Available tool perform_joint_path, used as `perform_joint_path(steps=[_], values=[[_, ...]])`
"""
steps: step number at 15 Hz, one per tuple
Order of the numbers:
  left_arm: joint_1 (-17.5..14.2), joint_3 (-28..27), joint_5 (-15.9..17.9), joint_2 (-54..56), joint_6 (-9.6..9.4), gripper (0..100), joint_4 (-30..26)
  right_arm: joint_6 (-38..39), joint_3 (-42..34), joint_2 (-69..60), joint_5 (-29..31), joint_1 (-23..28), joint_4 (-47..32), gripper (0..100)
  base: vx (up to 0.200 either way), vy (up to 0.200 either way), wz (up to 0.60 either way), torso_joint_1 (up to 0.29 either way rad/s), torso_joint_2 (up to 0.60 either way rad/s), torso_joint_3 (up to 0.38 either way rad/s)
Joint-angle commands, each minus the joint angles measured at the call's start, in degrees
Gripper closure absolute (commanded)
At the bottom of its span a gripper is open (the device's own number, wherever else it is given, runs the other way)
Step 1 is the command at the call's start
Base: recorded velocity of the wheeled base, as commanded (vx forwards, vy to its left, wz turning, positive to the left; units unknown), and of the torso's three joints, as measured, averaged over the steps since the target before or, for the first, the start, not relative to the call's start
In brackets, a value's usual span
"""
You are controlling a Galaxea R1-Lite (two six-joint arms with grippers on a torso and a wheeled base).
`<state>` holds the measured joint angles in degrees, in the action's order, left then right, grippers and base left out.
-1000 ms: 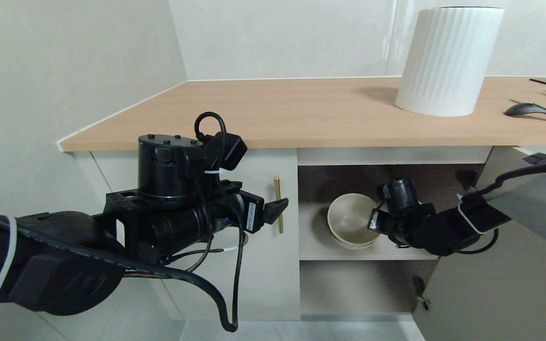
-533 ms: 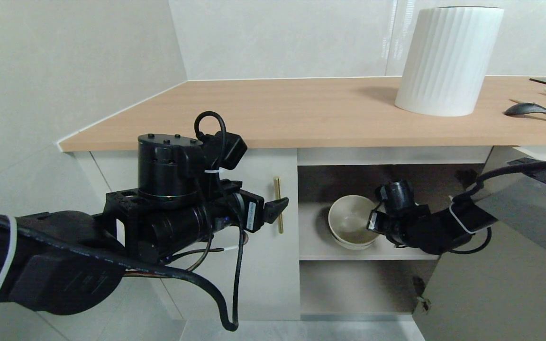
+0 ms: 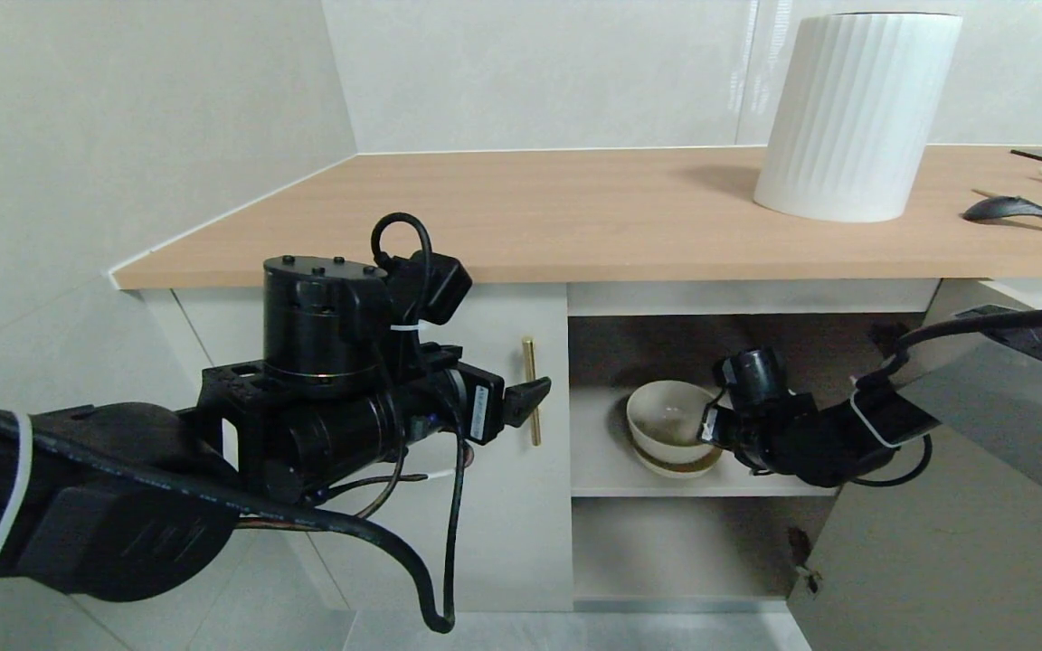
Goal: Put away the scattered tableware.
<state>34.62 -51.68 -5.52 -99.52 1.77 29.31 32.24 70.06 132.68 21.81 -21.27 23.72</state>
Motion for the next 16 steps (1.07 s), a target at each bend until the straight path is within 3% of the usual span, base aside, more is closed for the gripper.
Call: perform_joint_path(steps=[1, 8, 16], values=[[0.01, 0.00, -0.01, 0.03, -0.01, 0, -0.04, 0.01, -0.01, 0.12, -0.01, -0.08, 0.01, 0, 0.000, 0.000, 0.00, 0.000, 0.00, 0.000], [0.01, 0.00, -0.10, 0.03, 0.08, 0, -0.04, 0.10, -3.61, -4.71, 0.08, -2.46, 0.01, 0, 0.000, 0.000, 0.00, 0.000, 0.00, 0.000], [0.18, 1.14, -0.19, 0.73, 0.08, 0, -0.21, -2.80, -20.93, -25.72, -1.51, -12.74, -2.54, 0, 0.000, 0.000, 0.00, 0.000, 0.00, 0.000]])
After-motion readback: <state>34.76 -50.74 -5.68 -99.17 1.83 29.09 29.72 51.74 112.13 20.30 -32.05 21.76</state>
